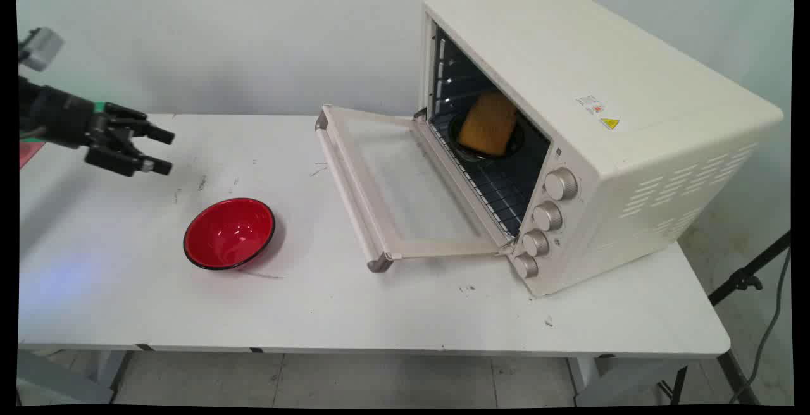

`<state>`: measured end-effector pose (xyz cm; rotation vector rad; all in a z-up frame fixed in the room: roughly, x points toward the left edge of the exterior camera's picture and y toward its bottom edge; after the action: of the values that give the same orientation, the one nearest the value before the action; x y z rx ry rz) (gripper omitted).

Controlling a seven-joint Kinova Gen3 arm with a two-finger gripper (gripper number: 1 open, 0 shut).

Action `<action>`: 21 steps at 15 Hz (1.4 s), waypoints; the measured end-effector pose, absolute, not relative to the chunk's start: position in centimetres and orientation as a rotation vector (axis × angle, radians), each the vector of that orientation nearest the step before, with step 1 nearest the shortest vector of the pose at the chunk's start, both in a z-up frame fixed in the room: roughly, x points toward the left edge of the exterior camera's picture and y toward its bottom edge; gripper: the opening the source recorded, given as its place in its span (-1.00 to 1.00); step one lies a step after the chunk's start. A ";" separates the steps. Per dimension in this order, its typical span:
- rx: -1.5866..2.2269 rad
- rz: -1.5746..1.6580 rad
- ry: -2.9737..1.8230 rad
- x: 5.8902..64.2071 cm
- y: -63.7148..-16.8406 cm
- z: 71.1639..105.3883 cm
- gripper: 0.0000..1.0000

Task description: Close the oven

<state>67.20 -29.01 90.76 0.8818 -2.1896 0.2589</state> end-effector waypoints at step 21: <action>0.808 0.310 -2.325 50.1 -42.1 84.3 -1.00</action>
<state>50.13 -42.08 84.32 0.8076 -2.3251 0.3095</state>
